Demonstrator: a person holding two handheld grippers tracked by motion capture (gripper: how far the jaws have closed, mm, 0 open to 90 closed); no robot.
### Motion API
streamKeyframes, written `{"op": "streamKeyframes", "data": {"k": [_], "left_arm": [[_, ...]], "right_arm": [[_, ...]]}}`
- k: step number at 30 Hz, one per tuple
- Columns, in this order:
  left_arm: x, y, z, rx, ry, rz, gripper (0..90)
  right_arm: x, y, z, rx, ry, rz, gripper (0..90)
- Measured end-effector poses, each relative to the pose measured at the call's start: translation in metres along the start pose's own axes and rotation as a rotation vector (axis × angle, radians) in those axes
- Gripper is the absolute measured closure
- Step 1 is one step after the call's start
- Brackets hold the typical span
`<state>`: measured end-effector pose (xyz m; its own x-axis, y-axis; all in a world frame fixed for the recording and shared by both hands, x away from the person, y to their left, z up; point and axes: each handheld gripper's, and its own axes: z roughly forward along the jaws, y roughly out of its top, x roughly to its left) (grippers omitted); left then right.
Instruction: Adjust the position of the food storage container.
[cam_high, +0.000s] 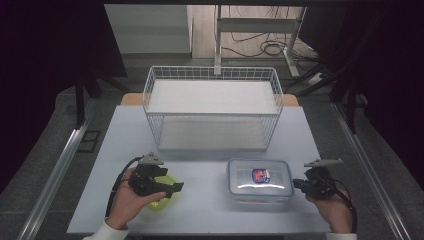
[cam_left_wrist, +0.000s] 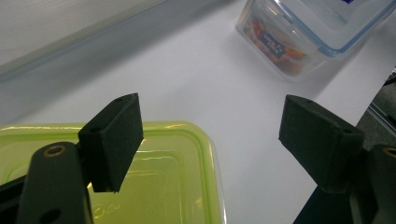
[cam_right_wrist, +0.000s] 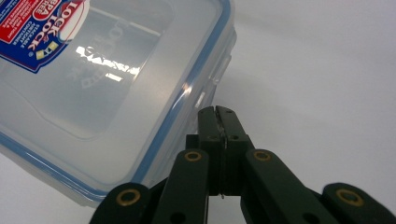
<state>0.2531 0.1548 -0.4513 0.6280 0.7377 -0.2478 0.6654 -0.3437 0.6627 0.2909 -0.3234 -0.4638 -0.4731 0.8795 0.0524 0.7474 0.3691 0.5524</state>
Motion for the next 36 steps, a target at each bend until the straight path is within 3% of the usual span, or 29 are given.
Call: {"op": "streamKeyframes", "data": {"k": [26,31,36], "left_arm": [[-0.001,0.004,0.002,-0.025,-0.014,-0.010,20.7],[-0.001,0.004,-0.001,-0.037,-0.021,-0.017,20.6],[-0.004,0.007,0.000,-0.050,-0.039,-0.030,20.2]], "right_arm": [[0.035,0.018,0.028,-0.027,0.078,-0.058,89.0],[0.035,0.017,0.026,-0.036,0.092,-0.060,88.9],[0.025,0.016,0.017,-0.087,0.087,-0.043,88.9]]}}
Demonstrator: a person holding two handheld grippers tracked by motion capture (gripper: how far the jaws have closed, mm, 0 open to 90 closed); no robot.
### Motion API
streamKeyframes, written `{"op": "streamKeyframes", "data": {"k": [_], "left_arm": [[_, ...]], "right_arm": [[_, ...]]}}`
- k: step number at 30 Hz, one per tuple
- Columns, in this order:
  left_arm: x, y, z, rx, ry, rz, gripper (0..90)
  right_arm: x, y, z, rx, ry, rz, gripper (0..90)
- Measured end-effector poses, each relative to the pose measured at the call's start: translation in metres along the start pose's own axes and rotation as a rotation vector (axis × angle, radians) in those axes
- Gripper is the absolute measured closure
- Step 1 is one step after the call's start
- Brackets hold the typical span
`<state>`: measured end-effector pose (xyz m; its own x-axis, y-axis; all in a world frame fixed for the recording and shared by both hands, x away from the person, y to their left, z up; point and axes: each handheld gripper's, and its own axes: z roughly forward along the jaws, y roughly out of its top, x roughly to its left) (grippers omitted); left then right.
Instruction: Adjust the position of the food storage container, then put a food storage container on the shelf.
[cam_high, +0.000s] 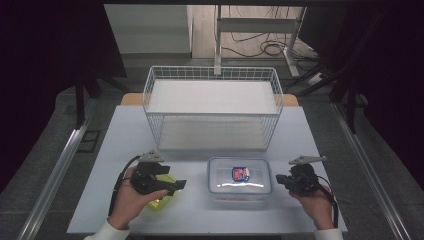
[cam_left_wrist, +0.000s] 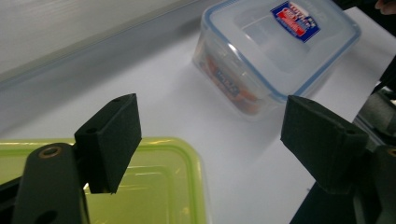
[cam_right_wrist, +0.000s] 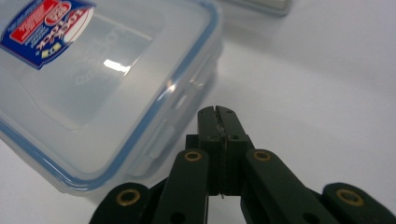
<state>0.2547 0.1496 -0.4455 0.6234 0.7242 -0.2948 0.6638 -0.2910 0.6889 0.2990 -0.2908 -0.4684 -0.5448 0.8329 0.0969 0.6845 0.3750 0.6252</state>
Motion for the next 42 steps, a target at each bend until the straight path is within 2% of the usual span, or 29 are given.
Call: {"op": "streamKeyframes", "data": {"k": [3,4,8,12,17,25,29,38,40,42], "left_arm": [[-0.006,0.003,0.002,-0.012,0.000,-0.010,17.7],[-0.009,0.004,0.002,-0.014,-0.006,-0.016,16.7],[-0.019,0.008,0.005,-0.016,-0.036,-0.027,12.8],[-0.025,0.013,0.010,-0.025,-0.062,-0.047,12.1],[-0.030,0.016,0.023,-0.016,-0.073,-0.071,11.1],[-0.035,0.020,0.041,0.004,-0.096,-0.094,9.9],[-0.035,0.023,0.050,0.010,-0.120,-0.125,9.4],[-0.034,0.030,0.067,0.028,-0.149,-0.161,9.4],[-0.033,0.031,0.071,0.029,-0.155,-0.190,9.1],[-0.032,0.032,0.075,0.032,-0.163,-0.197,9.2]], "right_arm": [[-0.003,-0.002,-0.005,-0.020,0.011,0.015,87.8],[-0.004,-0.002,-0.006,-0.029,0.015,0.019,84.9],[-0.006,0.000,-0.013,-0.077,0.030,0.046,53.7],[-0.007,0.002,-0.020,-0.131,0.072,0.090,38.5],[-0.005,0.005,-0.022,-0.149,0.101,0.108,26.6],[-0.004,0.007,-0.018,-0.137,0.147,0.105,23.2],[-0.006,0.005,-0.015,-0.124,0.152,0.112,22.6],[-0.009,0.004,-0.016,-0.127,0.153,0.125,22.6],[-0.009,0.004,-0.015,-0.125,0.153,0.126,22.6],[-0.010,0.004,-0.015,-0.122,0.152,0.123,22.6]]}}
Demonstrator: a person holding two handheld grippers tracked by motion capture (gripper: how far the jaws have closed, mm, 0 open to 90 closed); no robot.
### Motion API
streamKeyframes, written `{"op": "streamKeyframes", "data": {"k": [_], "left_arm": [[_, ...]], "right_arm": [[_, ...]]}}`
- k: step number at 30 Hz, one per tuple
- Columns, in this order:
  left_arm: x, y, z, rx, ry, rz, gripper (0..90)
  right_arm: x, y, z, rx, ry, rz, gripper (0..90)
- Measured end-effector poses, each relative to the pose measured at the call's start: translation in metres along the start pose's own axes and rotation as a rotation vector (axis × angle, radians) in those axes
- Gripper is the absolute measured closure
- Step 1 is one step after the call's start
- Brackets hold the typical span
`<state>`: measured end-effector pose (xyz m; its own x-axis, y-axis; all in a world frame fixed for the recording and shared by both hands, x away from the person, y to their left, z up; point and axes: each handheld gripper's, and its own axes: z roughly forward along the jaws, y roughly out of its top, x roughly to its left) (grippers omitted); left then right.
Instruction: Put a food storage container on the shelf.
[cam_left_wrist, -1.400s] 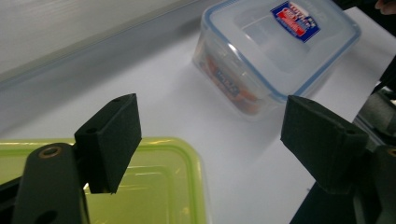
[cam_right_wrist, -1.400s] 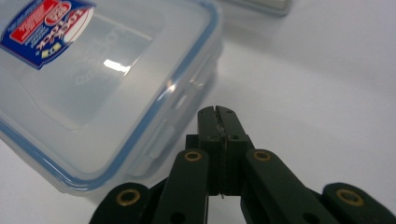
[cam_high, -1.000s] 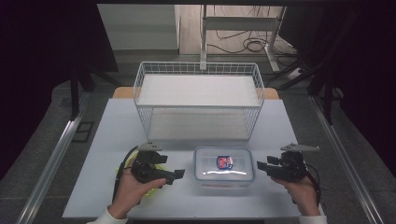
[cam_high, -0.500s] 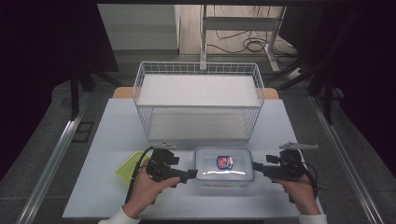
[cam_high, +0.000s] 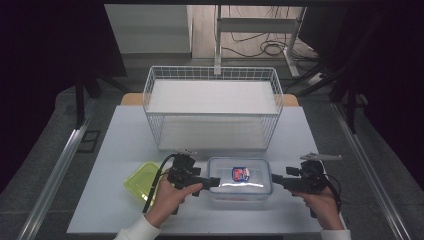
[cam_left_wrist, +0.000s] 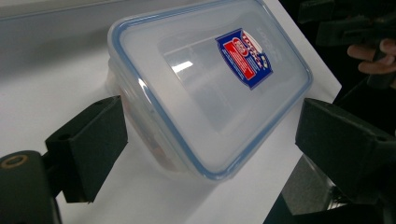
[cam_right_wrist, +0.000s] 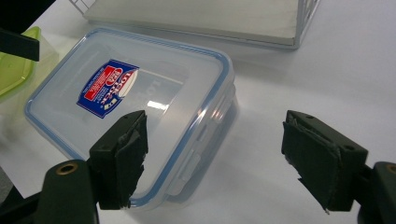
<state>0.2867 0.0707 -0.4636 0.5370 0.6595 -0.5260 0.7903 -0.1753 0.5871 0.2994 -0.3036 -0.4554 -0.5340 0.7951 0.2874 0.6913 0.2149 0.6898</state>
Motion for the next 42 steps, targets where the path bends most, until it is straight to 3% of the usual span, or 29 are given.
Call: {"op": "streamKeyframes", "data": {"k": [12,14,17,24,31,36,39,40,42], "left_arm": [[0.016,0.000,0.023,0.033,-0.037,-0.078,8.4],[0.019,0.000,0.025,0.047,-0.034,-0.068,9.1],[0.022,0.000,0.027,0.037,-0.060,-0.089,12.1],[0.029,-0.002,0.032,0.042,-0.059,-0.118,13.4],[0.034,-0.004,0.042,0.097,-0.071,-0.126,9.8],[0.034,-0.004,0.043,0.102,-0.085,-0.118,10.7],[0.031,-0.005,0.046,0.077,-0.106,-0.154,12.8],[0.033,-0.005,0.044,0.104,-0.111,-0.122,13.9],[0.033,-0.005,0.045,0.102,-0.110,-0.123,13.7]], "right_arm": [[0.000,0.000,0.000,-0.004,-0.003,-0.004,22.6],[0.000,0.000,0.000,-0.002,-0.002,-0.006,22.6],[-0.001,-0.001,0.000,-0.002,-0.003,-0.007,22.6],[-0.003,-0.002,0.000,0.001,-0.013,-0.004,22.6],[-0.003,-0.002,0.000,-0.001,-0.011,-0.005,22.6],[-0.004,-0.002,0.001,0.000,-0.013,-0.006,22.6],[-0.003,-0.002,0.003,0.004,-0.009,-0.003,22.6],[-0.003,-0.002,0.003,0.006,-0.007,-0.005,22.6],[-0.002,-0.001,0.005,0.010,0.003,-0.005,22.6]]}}
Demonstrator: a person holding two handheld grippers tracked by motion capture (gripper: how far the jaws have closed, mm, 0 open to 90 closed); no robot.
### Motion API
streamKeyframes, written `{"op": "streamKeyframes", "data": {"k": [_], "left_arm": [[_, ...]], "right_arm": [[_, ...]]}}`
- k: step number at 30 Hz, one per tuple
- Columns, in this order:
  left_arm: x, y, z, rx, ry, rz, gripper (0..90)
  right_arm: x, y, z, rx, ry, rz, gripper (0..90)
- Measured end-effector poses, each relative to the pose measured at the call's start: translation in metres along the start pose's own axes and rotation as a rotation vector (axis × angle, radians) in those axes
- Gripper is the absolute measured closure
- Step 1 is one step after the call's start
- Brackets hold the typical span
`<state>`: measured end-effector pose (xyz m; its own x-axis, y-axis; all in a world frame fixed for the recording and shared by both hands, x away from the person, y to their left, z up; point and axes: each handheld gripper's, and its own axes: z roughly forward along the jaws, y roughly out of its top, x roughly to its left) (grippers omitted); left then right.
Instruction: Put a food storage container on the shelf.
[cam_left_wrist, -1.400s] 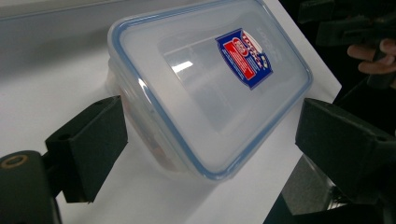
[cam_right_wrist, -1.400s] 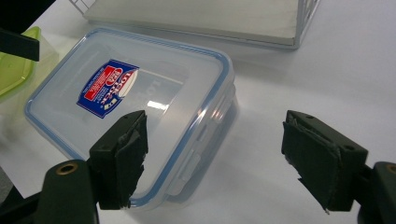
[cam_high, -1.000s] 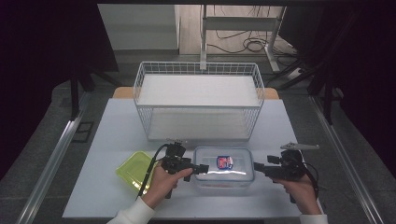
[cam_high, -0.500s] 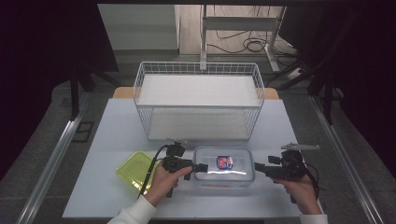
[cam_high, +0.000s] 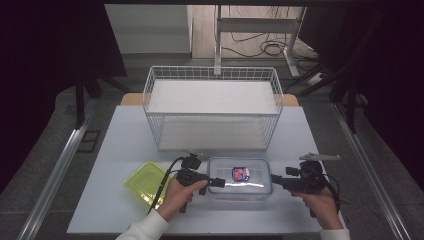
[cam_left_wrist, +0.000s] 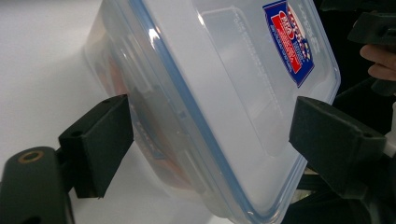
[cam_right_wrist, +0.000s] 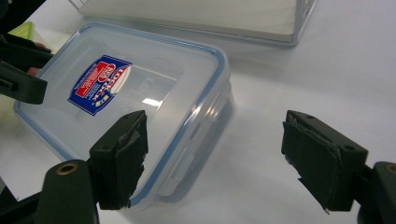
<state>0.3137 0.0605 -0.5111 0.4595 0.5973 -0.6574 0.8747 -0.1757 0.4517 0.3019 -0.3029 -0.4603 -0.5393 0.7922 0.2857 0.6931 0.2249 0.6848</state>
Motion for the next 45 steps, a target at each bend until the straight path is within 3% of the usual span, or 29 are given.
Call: {"op": "streamKeyframes", "data": {"k": [5,11,19,22,27,35,38,45], "left_arm": [[0.001,0.001,-0.001,-0.010,-0.003,-0.008,15.8],[0.001,0.001,-0.003,-0.017,-0.004,-0.007,17.5],[-0.002,0.000,-0.003,-0.041,0.003,-0.019,20.3],[-0.001,0.000,-0.006,-0.031,0.009,0.000,21.9],[-0.001,0.000,-0.007,-0.029,0.012,0.006,23.7],[-0.003,-0.001,-0.008,-0.051,0.015,-0.004,26.1],[-0.004,-0.003,-0.010,-0.051,0.019,0.013,27.8],[-0.007,-0.009,-0.019,-0.074,0.008,0.036,36.1]], "right_arm": [[0.001,0.000,0.008,0.024,0.047,0.016,22.2],[-0.001,0.001,0.029,0.079,0.117,0.049,19.8],[-0.004,0.003,0.044,0.109,0.212,0.129,17.9],[-0.005,0.002,0.048,0.130,0.241,0.158,16.8],[-0.005,0.002,0.049,0.146,0.246,0.191,17.2],[-0.012,0.000,0.043,0.127,0.265,0.234,28.5],[-0.015,-0.002,0.040,0.110,0.283,0.249,31.9],[-0.011,-0.006,0.031,0.079,0.280,0.210,36.6]]}}
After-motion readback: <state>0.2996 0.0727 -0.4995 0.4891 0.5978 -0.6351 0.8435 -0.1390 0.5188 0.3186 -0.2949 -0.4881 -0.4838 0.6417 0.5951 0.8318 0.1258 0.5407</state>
